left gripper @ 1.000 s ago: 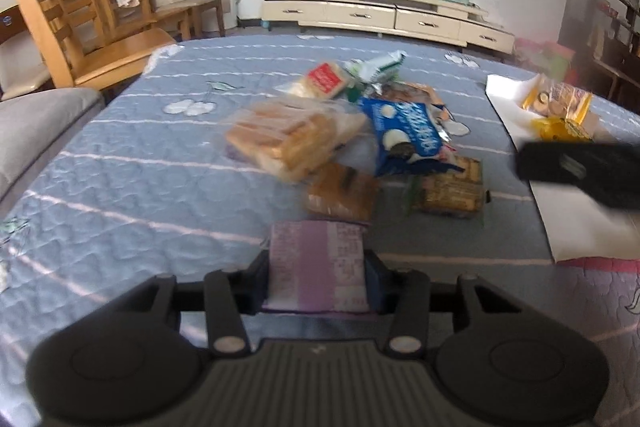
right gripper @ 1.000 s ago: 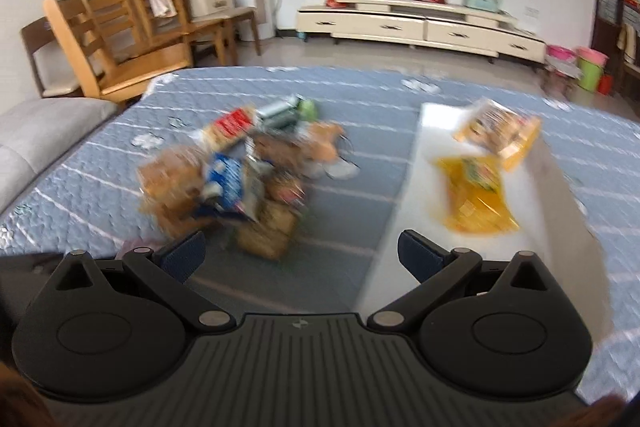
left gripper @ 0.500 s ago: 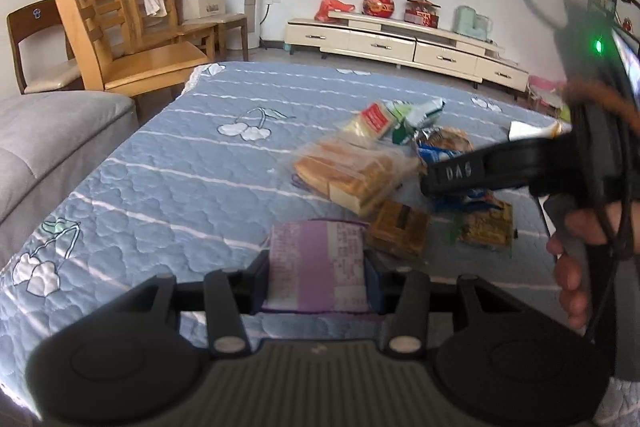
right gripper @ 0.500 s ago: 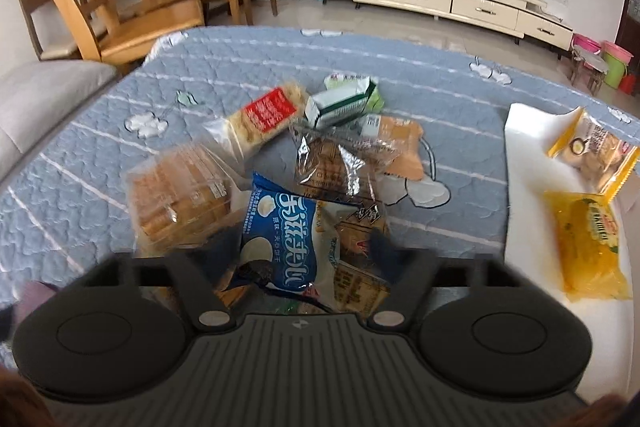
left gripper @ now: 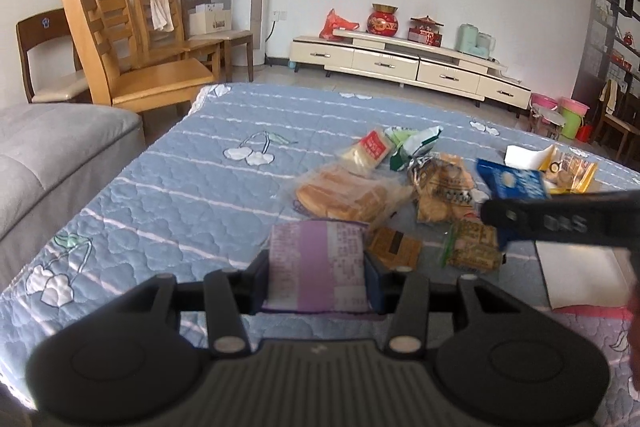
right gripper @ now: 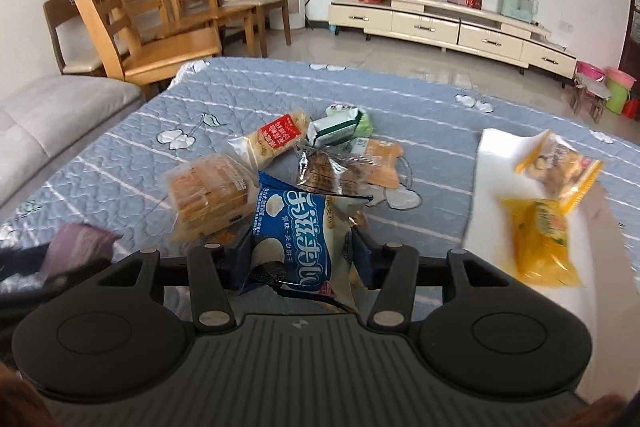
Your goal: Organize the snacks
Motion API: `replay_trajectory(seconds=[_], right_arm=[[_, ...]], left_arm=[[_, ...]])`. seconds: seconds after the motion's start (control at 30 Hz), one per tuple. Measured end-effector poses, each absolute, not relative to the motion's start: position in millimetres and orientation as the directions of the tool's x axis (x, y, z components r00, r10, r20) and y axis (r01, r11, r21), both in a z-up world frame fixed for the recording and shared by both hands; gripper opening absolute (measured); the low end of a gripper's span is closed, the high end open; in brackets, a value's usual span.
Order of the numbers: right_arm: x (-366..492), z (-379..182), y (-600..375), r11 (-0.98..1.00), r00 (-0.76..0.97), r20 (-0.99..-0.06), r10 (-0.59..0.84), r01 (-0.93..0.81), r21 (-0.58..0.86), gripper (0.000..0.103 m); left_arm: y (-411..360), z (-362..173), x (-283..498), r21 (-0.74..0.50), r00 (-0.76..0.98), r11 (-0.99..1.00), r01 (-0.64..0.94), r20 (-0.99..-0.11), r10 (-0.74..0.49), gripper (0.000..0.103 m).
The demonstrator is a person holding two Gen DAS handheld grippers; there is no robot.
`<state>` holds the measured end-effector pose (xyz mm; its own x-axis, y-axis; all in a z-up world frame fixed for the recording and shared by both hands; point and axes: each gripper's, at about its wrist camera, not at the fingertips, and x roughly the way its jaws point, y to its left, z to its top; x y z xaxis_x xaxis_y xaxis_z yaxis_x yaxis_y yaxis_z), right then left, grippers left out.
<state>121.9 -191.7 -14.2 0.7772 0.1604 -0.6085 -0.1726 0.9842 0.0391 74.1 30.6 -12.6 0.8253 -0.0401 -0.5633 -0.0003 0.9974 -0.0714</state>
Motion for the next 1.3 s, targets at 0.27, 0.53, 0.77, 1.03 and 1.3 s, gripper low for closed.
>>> replay_trajectory(seconds=[0.27, 0.53, 0.77, 1.03, 1.3], right_arm=[[73, 1, -213, 0.988, 0.794, -0.589, 0.149, -0.146, 0.054, 0.063], [41, 8, -222, 0.989, 0.801, -0.581, 0.142, -0.141, 0.048, 0.063], [26, 13, -226, 0.989, 0.812, -0.566, 0.139, -0.143, 0.038, 0.063], [16, 17, -229, 0.990, 0.819, -0.558, 0.133, -0.139, 0.032, 0.063], [8, 22, -234, 0.991, 0.831, -0.543, 0.124, -0.131, 0.026, 0.063]], left_arm=[[19, 2, 60, -0.049, 0.846, 0.999, 0.021, -0.532, -0.044, 0.046], [8, 14, 47, -0.031, 0.856, 0.999, 0.039, -0.515, -0.050, 0.046], [3, 22, 39, -0.019, 0.866, 0.999, 0.047, -0.497, -0.051, 0.046], [-2, 27, 35, -0.014, 0.872, 0.998, 0.058, -0.485, -0.057, 0.046], [-7, 32, 33, -0.010, 0.878, 0.997, 0.074, -0.474, -0.070, 0.046]])
